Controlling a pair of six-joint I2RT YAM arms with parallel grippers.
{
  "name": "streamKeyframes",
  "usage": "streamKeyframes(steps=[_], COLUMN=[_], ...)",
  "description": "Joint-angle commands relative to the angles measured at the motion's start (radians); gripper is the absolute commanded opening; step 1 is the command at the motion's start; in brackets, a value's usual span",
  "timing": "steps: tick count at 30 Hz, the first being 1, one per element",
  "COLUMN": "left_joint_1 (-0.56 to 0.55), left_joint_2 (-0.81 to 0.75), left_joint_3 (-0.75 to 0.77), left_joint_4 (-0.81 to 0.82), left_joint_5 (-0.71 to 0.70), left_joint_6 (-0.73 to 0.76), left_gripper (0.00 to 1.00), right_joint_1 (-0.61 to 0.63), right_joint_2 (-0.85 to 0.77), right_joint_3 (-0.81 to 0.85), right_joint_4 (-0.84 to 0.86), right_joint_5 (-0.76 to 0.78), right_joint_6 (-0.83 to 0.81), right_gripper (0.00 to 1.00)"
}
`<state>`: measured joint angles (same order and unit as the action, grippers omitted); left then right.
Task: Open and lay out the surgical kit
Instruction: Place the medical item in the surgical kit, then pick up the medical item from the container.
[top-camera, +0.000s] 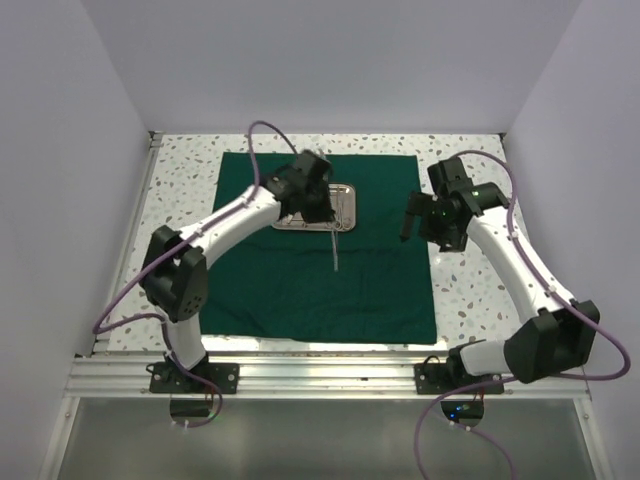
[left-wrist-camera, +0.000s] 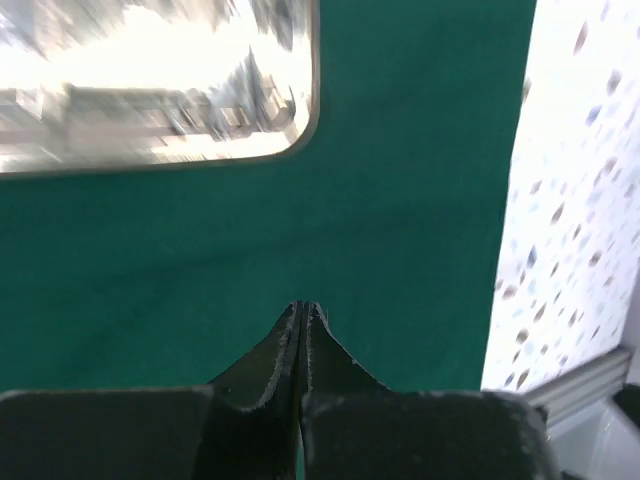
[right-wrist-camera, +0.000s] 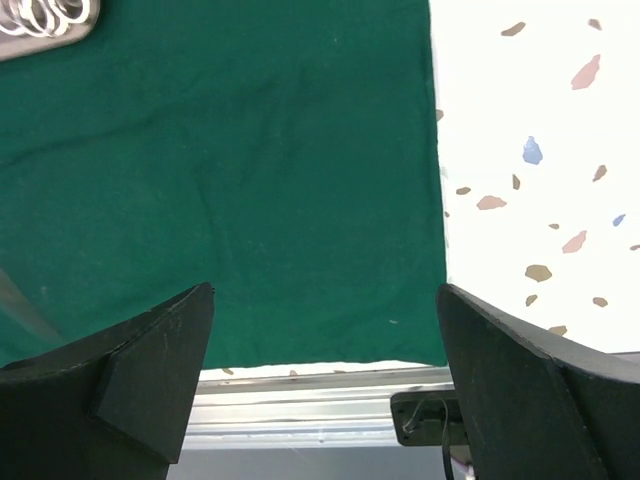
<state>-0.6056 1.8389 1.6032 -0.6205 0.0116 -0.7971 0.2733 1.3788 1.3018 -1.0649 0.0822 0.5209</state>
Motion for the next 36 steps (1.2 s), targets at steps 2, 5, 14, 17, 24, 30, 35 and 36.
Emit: streamKeyframes(steps=[2,5,14,17,24,30,35,36], left_joint_1=[-0.166,-0.244,-0.330,-0.338,-0.268,-0.062,0.055,0.078], left_joint_2=[-0.021,0.049,0.235,0.261,0.194,0.227,0.321,0.342], left_joint_3=[-0.129,-0.085,0.047,0.087,0.256,0.345,0.423,0.428], left_joint_4=[0.142,0.139,0.147,0.127,0.004,-0.039,-0.041,-0.039], left_joint_5=[-0.068,-0.110,-0.110,-0.096,-0.214,-0.223,-0.187,-0.182], left_joint_6=[-0.189,-0.214,-0.229,-0.217,-0.010,0.229,0.415,0.462], left_gripper=[0.00,0.00,0.13,0.50,0.63,0.52,0.42,0.42], right_joint_1=[-0.005,-0.006,-0.005,-0.006,-0.006,-0.006,-0.008,-0.006], right_joint_2=[-0.136,-0.190,-0.280,-0.291,-0.304,-0.307,-0.294,-0.287], right_joint_3=[0.048,0.037,-0.035,-0.052,-0.061,-0.073,-0.056,-0.052], right_joint_4=[-0.046,-0.070,-0.110,-0.110,-0.112,-0.113,-0.144,-0.148], right_joint_5=[0.062,0.082,0.117,0.129,0.136,0.134,0.155,0.159], right_joint_6=[0.030,0.025,-0.013,-0.018,-0.006,0.024,0.045,0.044], right_gripper=[0.98,0.98,0.99,0.98,0.98,0.99,0.98,0.99])
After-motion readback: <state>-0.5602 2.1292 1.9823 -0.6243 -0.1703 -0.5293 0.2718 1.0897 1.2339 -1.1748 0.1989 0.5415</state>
